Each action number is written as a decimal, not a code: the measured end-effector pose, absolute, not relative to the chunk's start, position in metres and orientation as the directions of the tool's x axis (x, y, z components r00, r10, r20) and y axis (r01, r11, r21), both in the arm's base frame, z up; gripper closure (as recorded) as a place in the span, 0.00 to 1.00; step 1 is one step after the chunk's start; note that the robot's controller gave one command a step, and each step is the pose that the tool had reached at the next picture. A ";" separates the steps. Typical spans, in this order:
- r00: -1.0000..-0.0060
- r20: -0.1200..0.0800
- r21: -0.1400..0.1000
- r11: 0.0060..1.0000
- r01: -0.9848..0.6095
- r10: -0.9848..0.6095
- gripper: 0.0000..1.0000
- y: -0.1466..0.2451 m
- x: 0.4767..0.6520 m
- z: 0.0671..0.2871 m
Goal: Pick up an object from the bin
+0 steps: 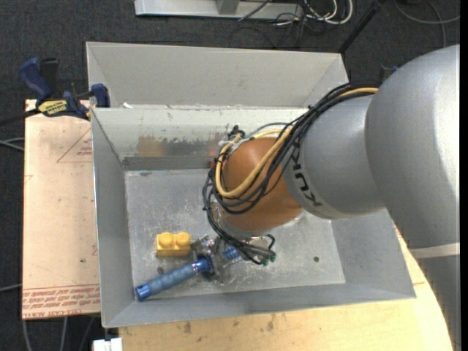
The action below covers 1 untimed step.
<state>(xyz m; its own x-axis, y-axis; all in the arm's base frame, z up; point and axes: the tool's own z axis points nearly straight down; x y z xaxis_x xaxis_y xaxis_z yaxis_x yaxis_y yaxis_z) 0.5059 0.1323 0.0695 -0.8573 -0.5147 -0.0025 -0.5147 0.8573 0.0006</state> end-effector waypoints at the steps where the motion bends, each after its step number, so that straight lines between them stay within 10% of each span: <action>1: -0.844 -0.008 -0.001 0.844 -0.536 -0.536 1.00 0.155 0.494 0.184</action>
Offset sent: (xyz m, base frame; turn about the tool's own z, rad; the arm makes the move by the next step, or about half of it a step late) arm -0.0135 0.0213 0.1107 -0.0227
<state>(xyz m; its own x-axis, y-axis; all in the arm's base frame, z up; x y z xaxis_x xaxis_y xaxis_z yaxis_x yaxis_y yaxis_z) 0.4938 0.1554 0.1835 -0.8444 -0.5357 -0.0075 -0.5357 0.8444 -0.0006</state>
